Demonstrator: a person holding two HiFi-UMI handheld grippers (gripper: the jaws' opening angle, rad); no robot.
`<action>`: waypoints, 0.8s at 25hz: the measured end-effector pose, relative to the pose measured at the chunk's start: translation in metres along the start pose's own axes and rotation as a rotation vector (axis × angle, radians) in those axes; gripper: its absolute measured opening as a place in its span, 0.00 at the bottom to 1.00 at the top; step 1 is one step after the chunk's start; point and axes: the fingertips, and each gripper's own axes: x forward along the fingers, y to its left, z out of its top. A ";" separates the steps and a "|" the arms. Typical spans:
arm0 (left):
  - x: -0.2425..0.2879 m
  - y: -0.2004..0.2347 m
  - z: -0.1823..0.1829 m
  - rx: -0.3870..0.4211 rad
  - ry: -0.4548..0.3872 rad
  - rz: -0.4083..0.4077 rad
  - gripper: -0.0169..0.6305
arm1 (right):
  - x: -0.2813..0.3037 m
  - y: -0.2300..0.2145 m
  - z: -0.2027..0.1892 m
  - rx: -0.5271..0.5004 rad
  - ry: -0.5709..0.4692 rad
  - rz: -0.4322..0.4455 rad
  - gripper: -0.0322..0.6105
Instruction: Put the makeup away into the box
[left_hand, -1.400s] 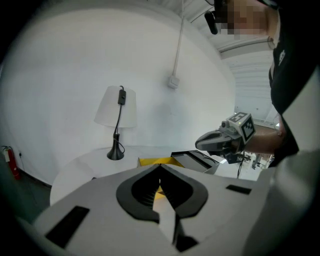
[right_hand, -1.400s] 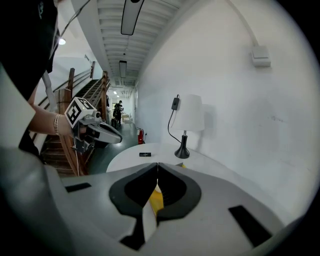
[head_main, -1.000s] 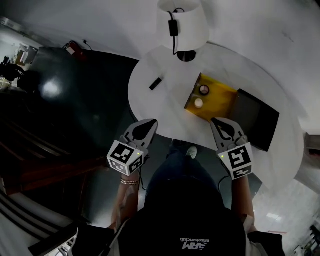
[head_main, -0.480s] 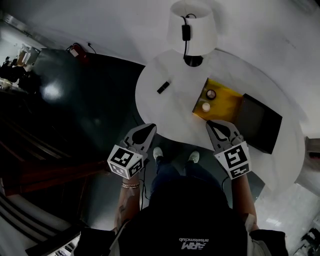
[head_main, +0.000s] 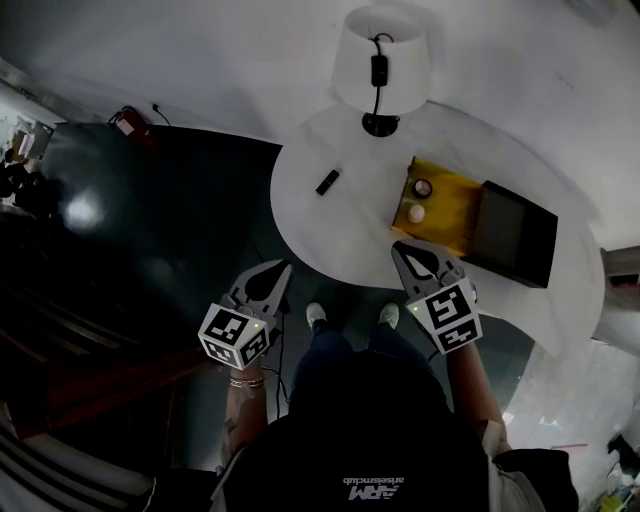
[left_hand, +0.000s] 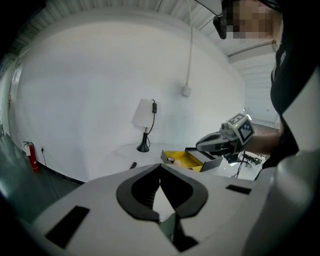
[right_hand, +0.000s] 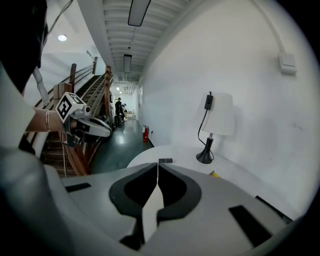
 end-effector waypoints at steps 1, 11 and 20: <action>-0.004 0.007 0.000 0.003 0.002 -0.007 0.05 | 0.003 0.004 0.003 0.004 0.002 -0.006 0.08; -0.038 0.075 0.000 0.036 0.020 -0.040 0.05 | 0.033 0.042 0.030 0.046 -0.003 -0.097 0.08; -0.056 0.094 -0.003 0.064 0.038 -0.136 0.05 | 0.042 0.070 0.033 0.119 0.022 -0.182 0.08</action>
